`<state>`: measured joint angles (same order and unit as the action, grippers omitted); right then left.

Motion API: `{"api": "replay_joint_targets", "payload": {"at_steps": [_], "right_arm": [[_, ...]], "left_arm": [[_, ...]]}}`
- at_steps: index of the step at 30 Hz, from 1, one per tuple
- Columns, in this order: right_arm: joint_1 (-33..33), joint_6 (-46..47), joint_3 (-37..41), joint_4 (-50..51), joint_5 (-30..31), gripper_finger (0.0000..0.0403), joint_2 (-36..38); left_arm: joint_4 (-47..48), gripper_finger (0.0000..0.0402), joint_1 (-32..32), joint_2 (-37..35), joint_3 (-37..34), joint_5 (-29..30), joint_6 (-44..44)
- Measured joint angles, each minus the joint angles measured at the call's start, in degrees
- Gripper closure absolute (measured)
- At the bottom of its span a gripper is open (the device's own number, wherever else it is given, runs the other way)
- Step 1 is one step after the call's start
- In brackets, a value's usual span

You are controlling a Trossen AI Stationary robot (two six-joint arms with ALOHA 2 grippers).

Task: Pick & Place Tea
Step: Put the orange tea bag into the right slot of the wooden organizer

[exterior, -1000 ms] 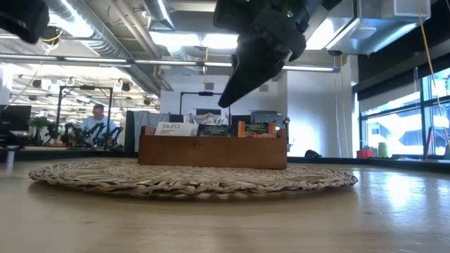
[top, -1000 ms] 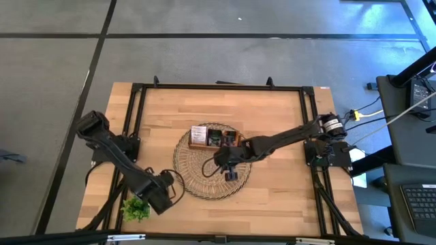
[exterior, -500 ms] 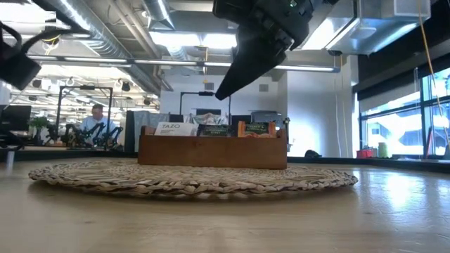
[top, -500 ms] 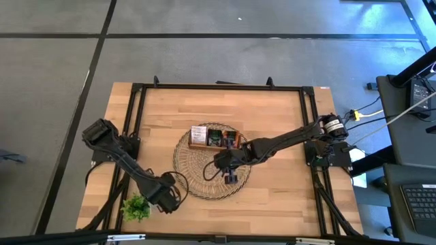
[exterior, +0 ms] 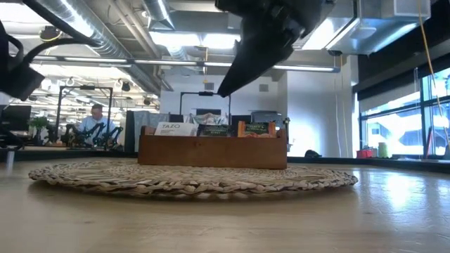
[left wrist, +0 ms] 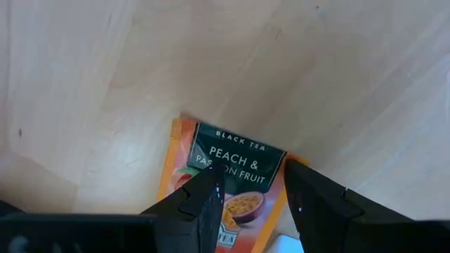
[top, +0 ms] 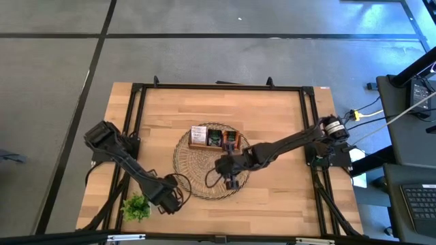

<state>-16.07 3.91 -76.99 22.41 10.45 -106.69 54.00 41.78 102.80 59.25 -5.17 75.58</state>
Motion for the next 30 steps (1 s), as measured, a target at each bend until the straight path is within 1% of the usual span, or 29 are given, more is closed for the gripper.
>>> {"api": "replay_joint_targets", "payload": {"at_steps": [9, 13, 18, 23, 30], "right_arm": [[-2.9, 1.8, 0.0, -0.3, 0.0, 0.0284, 0.0], [-3.9, 3.5, 0.0, -0.3, 0.0, 0.0284, 0.0], [-5.9, 3.6, 0.0, -0.3, 0.0, 0.0284, 0.0], [-8.0, 3.6, 0.0, -0.2, 0.0, 0.0284, 0.0], [-10.3, 6.4, 0.6, -0.1, 0.1, 0.0284, 0.0]], "left_arm": [[-2.0, 0.0258, -1.2, 1.3, 0.0, -1.0, -1.5], [-8.9, 0.0258, -2.2, 1.3, 0.1, -0.3, -1.3], [-16.7, 0.0258, -3.0, 1.4, 0.2, 2.9, -1.8], [-23.4, 0.0258, -4.3, 2.5, 0.2, 7.2, -5.6], [-34.4, 0.0258, -7.4, 4.5, 0.1, 7.6, -12.9]]}}
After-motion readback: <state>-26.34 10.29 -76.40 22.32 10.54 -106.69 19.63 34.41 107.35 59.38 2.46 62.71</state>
